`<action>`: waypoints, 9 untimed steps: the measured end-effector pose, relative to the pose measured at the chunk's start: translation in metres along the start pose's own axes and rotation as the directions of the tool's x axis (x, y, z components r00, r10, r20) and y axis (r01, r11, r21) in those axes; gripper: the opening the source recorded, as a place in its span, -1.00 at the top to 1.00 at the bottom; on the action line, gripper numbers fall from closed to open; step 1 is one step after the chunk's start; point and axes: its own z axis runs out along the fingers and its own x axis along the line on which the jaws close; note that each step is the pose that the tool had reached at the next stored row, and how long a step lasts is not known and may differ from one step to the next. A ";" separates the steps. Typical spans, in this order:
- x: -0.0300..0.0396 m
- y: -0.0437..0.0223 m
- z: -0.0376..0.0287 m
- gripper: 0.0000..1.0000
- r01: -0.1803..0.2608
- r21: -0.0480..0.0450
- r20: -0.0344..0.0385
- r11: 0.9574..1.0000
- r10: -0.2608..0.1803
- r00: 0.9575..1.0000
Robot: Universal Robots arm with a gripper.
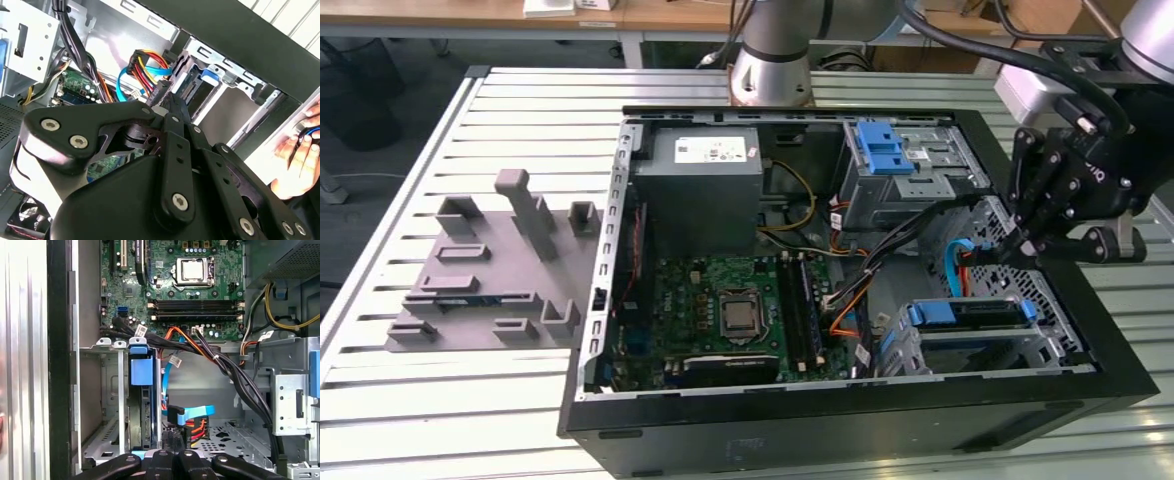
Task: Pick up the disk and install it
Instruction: 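Insert the first disk wire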
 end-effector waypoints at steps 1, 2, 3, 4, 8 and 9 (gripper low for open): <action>-0.0006 0.0000 0.0000 0.79 0.000 0.000 0.000 1.000 0.000 1.000; -0.0012 0.0000 -0.0001 0.79 0.000 0.000 0.000 1.000 0.000 1.000; -0.0017 0.0000 -0.0001 0.79 0.000 0.000 0.000 1.000 0.000 1.000; -0.0022 0.0000 0.0000 0.79 0.000 0.000 0.000 1.000 0.000 1.000; -0.0050 0.0002 0.0000 0.79 0.000 0.000 0.000 1.000 0.000 1.000; -0.0056 0.0002 0.0000 0.79 0.000 0.000 0.000 1.000 0.000 1.000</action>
